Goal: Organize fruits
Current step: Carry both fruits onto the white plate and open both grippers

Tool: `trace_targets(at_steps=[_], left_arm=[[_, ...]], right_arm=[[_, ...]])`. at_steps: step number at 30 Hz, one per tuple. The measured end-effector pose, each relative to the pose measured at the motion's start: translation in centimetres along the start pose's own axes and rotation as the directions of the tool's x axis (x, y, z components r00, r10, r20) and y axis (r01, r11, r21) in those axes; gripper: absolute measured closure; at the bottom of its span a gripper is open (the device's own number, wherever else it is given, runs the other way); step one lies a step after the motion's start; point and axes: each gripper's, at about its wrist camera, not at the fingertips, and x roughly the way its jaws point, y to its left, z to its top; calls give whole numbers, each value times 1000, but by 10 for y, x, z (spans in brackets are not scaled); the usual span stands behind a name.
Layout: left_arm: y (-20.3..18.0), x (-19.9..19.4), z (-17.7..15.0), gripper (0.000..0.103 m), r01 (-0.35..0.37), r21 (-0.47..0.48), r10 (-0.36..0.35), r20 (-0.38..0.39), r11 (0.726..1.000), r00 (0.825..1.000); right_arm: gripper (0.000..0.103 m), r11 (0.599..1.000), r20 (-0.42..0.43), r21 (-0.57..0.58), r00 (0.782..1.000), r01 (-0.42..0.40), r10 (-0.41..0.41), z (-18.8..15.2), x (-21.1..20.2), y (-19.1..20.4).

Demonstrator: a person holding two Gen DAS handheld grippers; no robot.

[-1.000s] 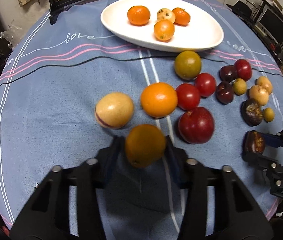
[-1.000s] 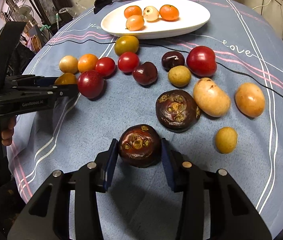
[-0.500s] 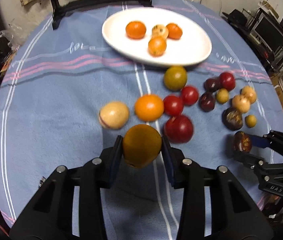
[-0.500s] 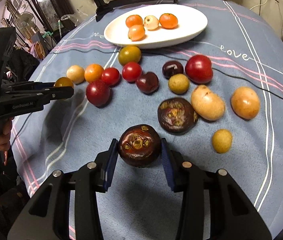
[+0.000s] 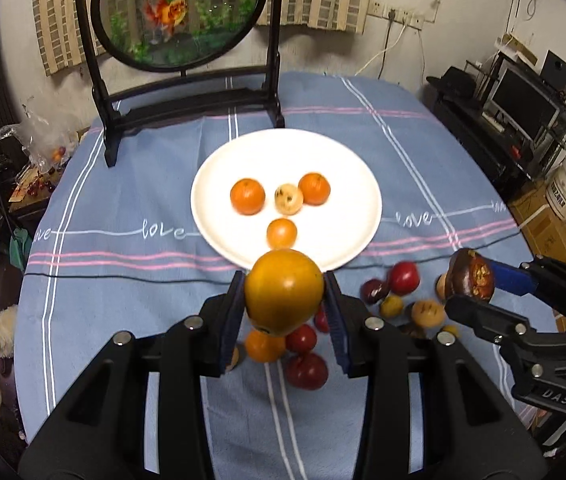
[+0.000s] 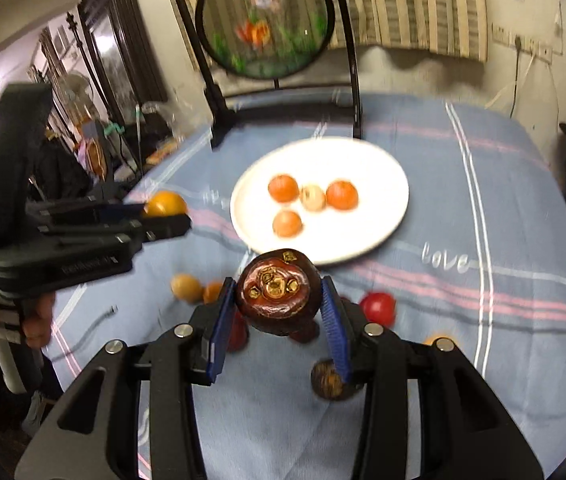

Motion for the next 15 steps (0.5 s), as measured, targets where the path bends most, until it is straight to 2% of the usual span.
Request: trace_targets(at_steps=[6,15], left_arm=[[-5,4,8,64,-5,-1,5,-9,1000,1000],[-8,29,18,64,-17,-3,17,-47,1000,999]], right_arm=[[60,1000,21,-3,1000,1,-1,13,-5,-5],[60,1000,-8,5,1000,0,0,21,14,-15]])
